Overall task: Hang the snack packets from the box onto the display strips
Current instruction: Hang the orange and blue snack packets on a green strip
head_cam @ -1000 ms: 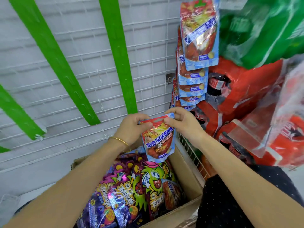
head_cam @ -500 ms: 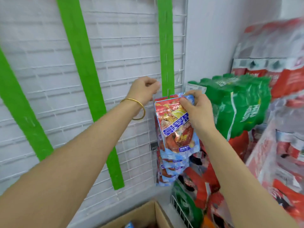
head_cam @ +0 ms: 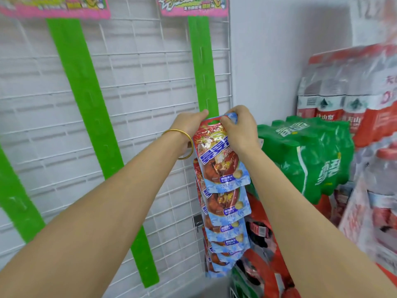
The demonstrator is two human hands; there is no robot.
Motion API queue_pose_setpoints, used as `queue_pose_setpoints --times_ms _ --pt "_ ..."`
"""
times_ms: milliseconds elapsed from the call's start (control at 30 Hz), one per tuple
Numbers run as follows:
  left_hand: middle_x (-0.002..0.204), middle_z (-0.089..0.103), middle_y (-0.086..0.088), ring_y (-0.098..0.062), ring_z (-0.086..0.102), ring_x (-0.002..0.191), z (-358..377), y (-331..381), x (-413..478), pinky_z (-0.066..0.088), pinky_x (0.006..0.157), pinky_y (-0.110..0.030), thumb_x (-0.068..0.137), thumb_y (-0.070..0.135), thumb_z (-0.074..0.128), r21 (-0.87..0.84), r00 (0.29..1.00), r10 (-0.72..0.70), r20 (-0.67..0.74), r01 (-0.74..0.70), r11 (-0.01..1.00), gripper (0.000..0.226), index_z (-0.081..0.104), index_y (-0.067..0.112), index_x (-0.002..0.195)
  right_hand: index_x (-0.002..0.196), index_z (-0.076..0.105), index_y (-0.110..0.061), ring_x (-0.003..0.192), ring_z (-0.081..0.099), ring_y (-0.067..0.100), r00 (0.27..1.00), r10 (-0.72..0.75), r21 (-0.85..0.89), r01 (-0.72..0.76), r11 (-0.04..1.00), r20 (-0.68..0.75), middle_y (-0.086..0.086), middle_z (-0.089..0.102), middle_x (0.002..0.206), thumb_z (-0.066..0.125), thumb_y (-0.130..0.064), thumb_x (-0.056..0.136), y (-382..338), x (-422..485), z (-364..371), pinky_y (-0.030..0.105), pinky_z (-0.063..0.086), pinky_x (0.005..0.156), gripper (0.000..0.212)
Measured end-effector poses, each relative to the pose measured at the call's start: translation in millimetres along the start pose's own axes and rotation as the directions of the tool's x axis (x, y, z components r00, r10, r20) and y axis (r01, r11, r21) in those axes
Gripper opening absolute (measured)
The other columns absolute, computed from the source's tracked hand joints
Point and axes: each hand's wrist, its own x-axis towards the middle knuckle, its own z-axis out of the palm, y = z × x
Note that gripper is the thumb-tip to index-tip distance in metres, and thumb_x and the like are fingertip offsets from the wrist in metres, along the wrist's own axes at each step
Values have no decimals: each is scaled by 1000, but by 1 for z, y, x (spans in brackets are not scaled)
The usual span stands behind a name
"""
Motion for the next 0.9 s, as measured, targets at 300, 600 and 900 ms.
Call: queue_pose_setpoints --times_ms 300,600,900 --pt "70 64 -2 -10 59 47 -3 -5 4 48 51 -19 85 37 60 -32 998 -58 -25 57 998 28 63 11 95 101 51 -6 66 44 9 998 20 -23 -19 1000 66 -5 46 76 52 -15 93 5 -6 5 14 36 48 12" --pt "71 62 -3 -3 54 34 -5 -7 -2 39 35 -9 90 33 55 10 1000 -27 -16 27 1000 25 61 11 79 108 51 -4 79 48 18 989 47 -79 -36 996 143 1 52 85 53 -18 93 13 -16 4 28 35 64 21" --pt "107 54 -3 -10 51 95 -23 -54 -70 42 75 -15 87 12 58 210 957 246 -152 -212 954 37 52 5 123 123 46 -5 107 46 34 976 -219 -605 177 776 6 15 48 121 52 -14 89 8 -73 -11 36 35 85 36"
